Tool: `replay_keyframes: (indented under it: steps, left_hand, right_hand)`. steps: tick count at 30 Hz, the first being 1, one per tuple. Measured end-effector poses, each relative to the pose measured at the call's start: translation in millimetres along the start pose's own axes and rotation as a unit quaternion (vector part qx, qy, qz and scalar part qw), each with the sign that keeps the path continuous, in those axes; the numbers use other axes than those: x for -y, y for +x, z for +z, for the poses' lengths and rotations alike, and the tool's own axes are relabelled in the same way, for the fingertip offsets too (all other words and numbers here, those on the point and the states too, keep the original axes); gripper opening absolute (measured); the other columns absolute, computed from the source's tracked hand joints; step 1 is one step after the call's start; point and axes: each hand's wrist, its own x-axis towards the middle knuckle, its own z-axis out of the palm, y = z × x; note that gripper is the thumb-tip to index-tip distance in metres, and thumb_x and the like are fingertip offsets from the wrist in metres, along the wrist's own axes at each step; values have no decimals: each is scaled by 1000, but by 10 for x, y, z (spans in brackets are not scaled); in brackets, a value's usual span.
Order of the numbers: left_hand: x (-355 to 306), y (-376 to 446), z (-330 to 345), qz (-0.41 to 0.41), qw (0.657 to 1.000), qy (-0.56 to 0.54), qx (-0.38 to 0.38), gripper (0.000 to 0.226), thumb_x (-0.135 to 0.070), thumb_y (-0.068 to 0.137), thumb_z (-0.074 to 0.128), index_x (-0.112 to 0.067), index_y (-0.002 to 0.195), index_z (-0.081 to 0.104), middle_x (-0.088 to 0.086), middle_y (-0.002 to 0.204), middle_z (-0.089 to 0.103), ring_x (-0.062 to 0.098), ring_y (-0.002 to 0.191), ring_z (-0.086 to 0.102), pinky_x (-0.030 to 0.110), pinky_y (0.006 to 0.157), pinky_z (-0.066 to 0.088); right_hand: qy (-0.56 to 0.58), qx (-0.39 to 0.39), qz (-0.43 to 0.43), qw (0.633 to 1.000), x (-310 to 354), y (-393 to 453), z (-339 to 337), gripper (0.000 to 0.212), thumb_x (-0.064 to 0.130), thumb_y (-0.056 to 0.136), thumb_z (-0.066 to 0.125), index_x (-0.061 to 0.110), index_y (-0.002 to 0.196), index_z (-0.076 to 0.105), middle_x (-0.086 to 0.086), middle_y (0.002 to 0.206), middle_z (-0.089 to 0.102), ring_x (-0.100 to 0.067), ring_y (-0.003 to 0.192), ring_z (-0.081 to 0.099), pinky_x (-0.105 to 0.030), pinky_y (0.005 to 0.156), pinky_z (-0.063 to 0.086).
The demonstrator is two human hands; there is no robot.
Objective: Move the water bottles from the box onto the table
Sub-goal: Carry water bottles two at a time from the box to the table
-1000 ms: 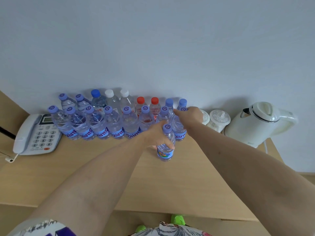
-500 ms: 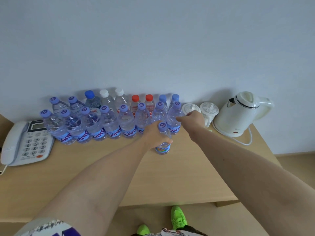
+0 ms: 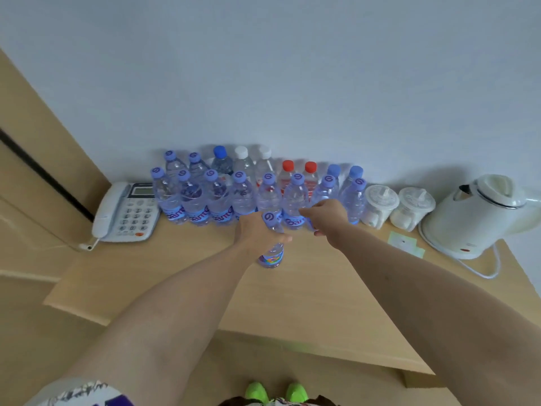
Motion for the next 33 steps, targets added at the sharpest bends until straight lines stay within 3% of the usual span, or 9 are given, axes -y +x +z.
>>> replay_keyframes:
  steps: [4,9,14,18,20,22,25,29,33]
  left_hand:
    - [377,43,-356,-39,999,-19,-27,44,-58,60,93,-25,73,68,-11,75,70,10,79,65,23,64,49]
    - [858,196,-829,-55,997,-20,-46,53,-65,59,91,-24,85,72,-11,85,72,12,85,66,25,68,47]
    - [1329,451,-1244,-52,997,-37,-51,53,-63,60,91,-21,89,74,-4,87,75,20,91,71,35,82,57]
    - [1561,590,-1545,-73,994,-44,-63,51,-67,54,91,-29,73,63,-17,73,61,14,81,65,25,71,46]
    - [1675,679,-1662,-79,995,-38,-53,58,-67,53,91,-26,88,71,-8,87,70,17,89,67,26,75,49]
    - [1782,755,-1750,-73,997,-22,-33,63,-61,57,91,-21,102,74,-2,100,73,18,97,69,27,79,51]
    - [1854,829,-1883,-53,998,-16,-6,50,-43,67,90,-21,108,74,-1,104,73,20,102,70,26,79,51]
    - [1848,863,-2002,12,998,-27,52,53,-32,78,82,-20,125,59,1,116,67,23,107,64,34,90,54]
    - [1801,905,-2091,54,995,8,79,32,-25,82,79,-21,109,63,1,108,68,24,101,65,32,83,52]
  right_hand:
    - [-11,46,-7,999,188,36,436,25,22,86,77,9,74,60,-7,71,59,-25,66,56,-33,55,53]
    - [-34,78,-24,996,513,62,982,26,25,87,79,7,80,61,-11,72,59,-26,63,57,-32,51,52]
    - [-54,64,-35,996,784,15,1637,23,25,86,76,8,79,62,-10,71,58,-28,65,58,-36,57,55]
    - [-69,68,-33,995,970,-89,2138,22,25,86,76,8,79,63,-11,70,58,-29,64,58,-42,65,59]
    - [-70,66,-34,995,1066,-115,2342,23,27,87,76,8,83,64,-11,71,58,-29,64,59,-46,70,61]
    - [-61,58,-32,996,1137,-144,2520,23,26,87,75,5,86,67,-11,71,58,-28,63,58,-48,70,62]
    - [-44,43,-19,998,1215,-197,2710,36,24,87,74,-10,96,70,-13,72,58,-30,65,58,-50,74,61]
    - [-47,29,-2,998,1248,-260,2825,36,24,89,74,-11,95,69,-15,75,58,-31,65,58,-51,79,61]
    - [-46,14,11,999,1262,-270,2772,28,27,89,74,-1,87,69,-15,76,59,-31,66,58,-52,79,61]
